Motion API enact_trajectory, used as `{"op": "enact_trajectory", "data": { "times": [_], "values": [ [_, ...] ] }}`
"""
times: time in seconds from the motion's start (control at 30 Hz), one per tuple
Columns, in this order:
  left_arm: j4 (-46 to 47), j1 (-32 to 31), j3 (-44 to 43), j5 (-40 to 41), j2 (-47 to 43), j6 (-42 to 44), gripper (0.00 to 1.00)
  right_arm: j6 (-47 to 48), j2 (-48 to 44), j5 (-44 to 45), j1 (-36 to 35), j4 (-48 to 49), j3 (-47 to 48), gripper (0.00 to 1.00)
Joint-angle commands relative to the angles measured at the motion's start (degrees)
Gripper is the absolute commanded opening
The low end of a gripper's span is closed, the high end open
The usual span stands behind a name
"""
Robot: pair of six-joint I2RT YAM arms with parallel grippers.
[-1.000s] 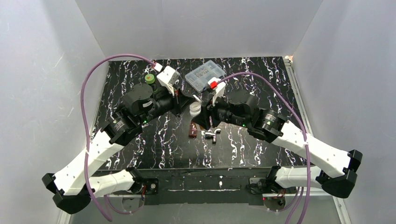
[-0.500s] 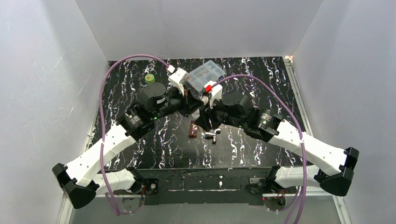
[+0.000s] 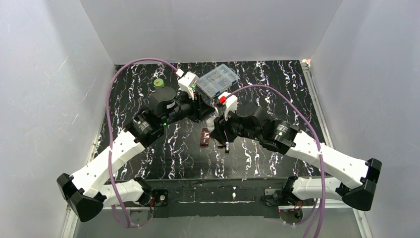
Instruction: Sort the pills into containers
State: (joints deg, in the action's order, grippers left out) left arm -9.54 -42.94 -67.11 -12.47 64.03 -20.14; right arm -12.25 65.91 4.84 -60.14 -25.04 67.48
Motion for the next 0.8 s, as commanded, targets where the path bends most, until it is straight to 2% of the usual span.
{"op": "enact_trajectory", "data": {
  "times": [0.0, 0.2, 0.37, 0.5, 0.57, 0.67, 0.77],
  "values": [
    [-1.87, 0.74, 0.04, 0.96, -2.89, 0.23, 0.24, -1.73, -3.39, 0.48, -0.08, 4.06, -2.45, 0.01],
    [-2.31, 0.73, 1.33, -2.84, -5.21, 0.27, 0.32, -1.84, -6.52, -3.04, 0.41, 6.7, -5.23, 0.01],
    [-7.63, 1.04, -3.21, -7.47, -7.15, 3.46, 0.41, -1.46, -8.91, -9.71, 1.66, 7.81, -3.93, 0.01],
    [-13.52, 5.19, -9.45, -15.94, -8.18, 6.61, 0.49, -2.14, -10.49, -17.14, 3.23, 8.21, -1.89, 0.01],
    [-14.42, 8.68, -11.05, -22.01, -8.46, 6.28, 0.56, -2.95, -11.28, -20.3, 4.36, 8.49, -1.41, 0.01],
    [-11.95, 12.9, -11.17, -31.06, -8.91, 3.91, 0.68, -5.12, -12.52, -27.08, 7.46, 10.11, -1.56, 0.01],
    [-8.71, 14.16, -10.01, -37.46, -7.84, 1.49, 0.7, -6.79, -13.07, -32.39, 9.57, 11.65, -1.38, 0.01]
  ]
}}
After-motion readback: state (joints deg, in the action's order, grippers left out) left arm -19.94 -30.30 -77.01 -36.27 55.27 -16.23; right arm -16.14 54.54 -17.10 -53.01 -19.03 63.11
